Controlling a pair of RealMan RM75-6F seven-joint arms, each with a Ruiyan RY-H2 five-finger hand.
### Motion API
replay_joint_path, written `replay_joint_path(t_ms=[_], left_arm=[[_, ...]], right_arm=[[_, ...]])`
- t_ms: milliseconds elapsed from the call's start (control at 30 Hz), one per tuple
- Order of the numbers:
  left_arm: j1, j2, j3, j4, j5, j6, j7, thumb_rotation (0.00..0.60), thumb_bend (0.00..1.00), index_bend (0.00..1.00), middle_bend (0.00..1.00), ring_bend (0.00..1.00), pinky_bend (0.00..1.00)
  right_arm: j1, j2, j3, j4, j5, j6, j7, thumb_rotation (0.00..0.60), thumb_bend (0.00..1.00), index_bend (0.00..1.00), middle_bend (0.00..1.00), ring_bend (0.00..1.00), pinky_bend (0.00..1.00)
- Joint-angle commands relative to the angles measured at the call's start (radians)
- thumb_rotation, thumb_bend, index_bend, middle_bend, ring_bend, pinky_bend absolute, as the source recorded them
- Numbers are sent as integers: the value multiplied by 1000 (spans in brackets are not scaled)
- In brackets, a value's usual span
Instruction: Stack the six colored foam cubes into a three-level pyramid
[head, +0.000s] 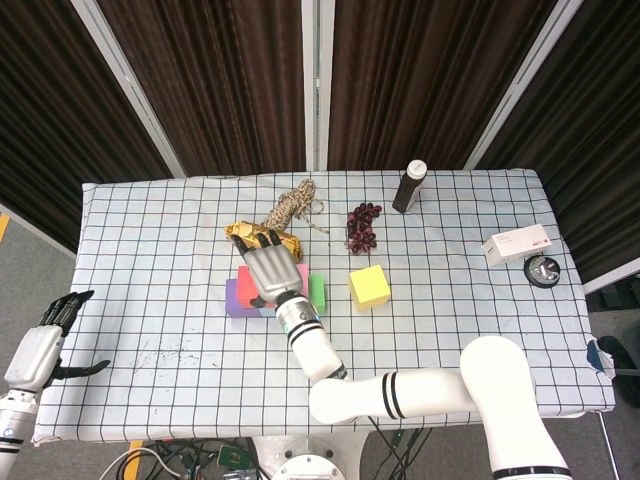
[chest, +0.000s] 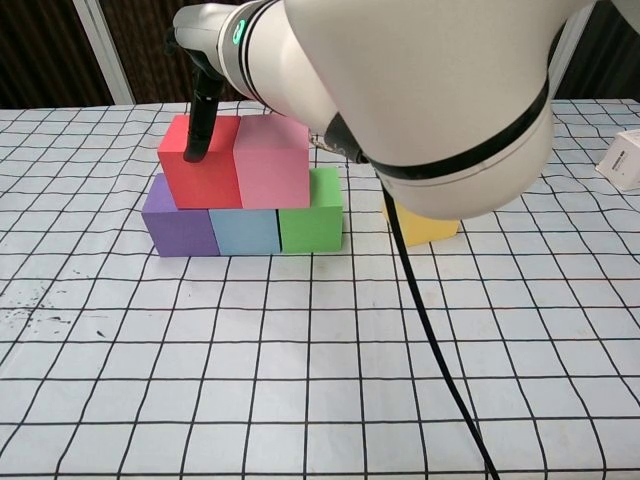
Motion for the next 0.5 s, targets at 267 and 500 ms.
replay_joint_path(t_ms=[267, 500], left_arm=[[1, 0, 0, -3, 3, 6, 5, 600, 0, 26, 76, 0, 0], [0, 3, 0, -6, 5, 6, 3, 600, 0, 26, 76, 0, 0]], right_arm=[[2, -5, -3, 5, 2, -5, -4, 600, 96, 0, 415, 90, 0], [1, 1, -4, 3, 17, -23, -8, 600, 66, 0, 346, 79, 0]])
